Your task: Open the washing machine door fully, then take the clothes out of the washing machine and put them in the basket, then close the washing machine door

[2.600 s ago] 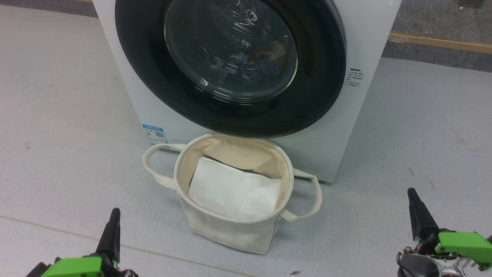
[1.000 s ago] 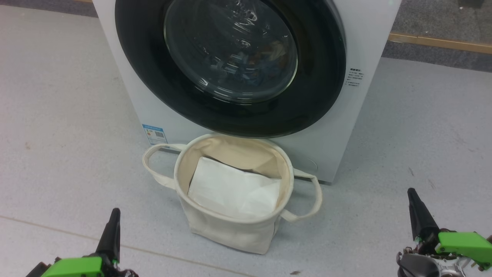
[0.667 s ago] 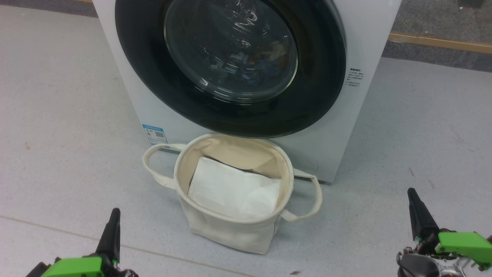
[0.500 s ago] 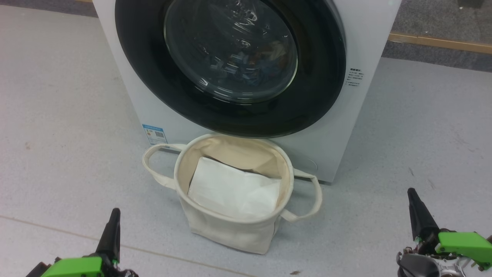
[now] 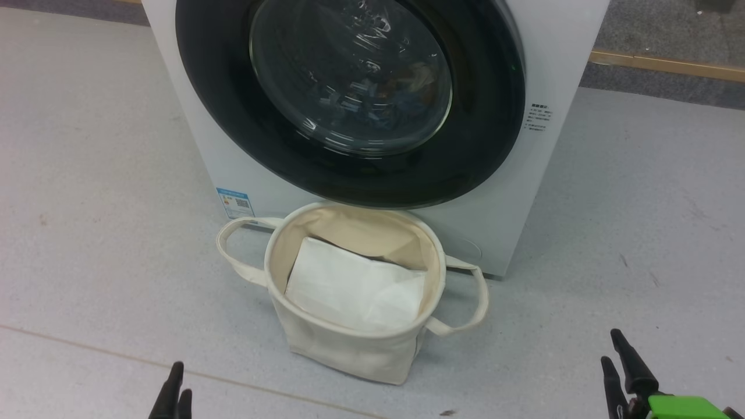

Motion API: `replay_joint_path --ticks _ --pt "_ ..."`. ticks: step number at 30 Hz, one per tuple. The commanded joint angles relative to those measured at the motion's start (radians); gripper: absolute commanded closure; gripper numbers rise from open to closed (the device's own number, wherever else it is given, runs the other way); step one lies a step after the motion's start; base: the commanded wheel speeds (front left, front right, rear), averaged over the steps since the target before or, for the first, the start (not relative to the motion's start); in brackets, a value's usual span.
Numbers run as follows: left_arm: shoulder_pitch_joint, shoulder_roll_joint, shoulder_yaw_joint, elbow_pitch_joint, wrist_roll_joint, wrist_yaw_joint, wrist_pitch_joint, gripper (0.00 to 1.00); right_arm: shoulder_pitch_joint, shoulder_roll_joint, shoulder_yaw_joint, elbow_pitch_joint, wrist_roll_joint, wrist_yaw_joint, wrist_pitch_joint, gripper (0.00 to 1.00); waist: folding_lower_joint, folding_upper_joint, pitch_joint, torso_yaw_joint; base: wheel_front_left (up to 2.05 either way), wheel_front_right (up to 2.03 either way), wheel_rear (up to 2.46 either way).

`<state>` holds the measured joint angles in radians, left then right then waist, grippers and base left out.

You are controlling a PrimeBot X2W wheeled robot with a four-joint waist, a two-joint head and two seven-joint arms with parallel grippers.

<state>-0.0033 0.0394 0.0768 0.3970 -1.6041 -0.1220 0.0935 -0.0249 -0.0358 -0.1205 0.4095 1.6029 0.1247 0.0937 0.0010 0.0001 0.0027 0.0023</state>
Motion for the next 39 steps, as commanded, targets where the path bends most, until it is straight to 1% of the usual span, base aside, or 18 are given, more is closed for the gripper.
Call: replay_joint_path --ticks 1,5,14,20,30,34,39 --pt "-0.044 0.003 0.007 -0.036 0.012 0.002 -0.01 0.0 -0.046 -0.002 0.006 -0.035 0.0 0.001 -0.01 0.0 0.0013 -0.0001 -0.001 0.001 0.0 0.0 0.0" --pt "-0.047 0.004 0.011 -0.046 0.022 0.005 -0.022 0.0 -0.053 -0.002 0.015 -0.038 0.0 0.001 -0.022 0.0 -0.0008 -0.0001 0.0 0.002 0.0 0.0 0.0" --pt "-0.057 0.006 0.02 -0.07 0.043 0.011 -0.047 0.0 -0.075 -0.003 0.035 -0.048 -0.008 0.001 -0.048 0.0 -0.001 -0.0001 0.0 0.006 0.0 0.0 0.0" --pt "-0.067 0.015 0.02 -0.09 0.069 0.017 -0.062 0.0 -0.092 -0.004 0.045 -0.059 -0.035 0.002 -0.066 0.0 -0.001 -0.0001 0.0 0.009 0.0 0.0 0.0" --pt "-0.093 0.049 -0.002 -0.125 0.158 0.035 -0.089 0.0 -0.122 -0.005 0.064 -0.089 -0.139 0.002 -0.095 0.0 -0.001 -0.0001 0.0 0.013 0.0 0.0 0.0" --pt "-0.106 0.07 -0.025 -0.136 0.219 0.044 -0.1 0.0 -0.135 -0.005 0.077 -0.102 -0.211 0.002 -0.107 0.0 -0.001 -0.0001 0.0 0.014 0.0 0.0 0.0" --pt "-0.125 0.096 -0.056 -0.145 0.303 0.061 -0.115 0.0 -0.15 -0.006 0.097 -0.124 -0.336 0.002 -0.122 0.0 -0.001 -0.0001 0.0 0.015 0.0 0.0 0.0"
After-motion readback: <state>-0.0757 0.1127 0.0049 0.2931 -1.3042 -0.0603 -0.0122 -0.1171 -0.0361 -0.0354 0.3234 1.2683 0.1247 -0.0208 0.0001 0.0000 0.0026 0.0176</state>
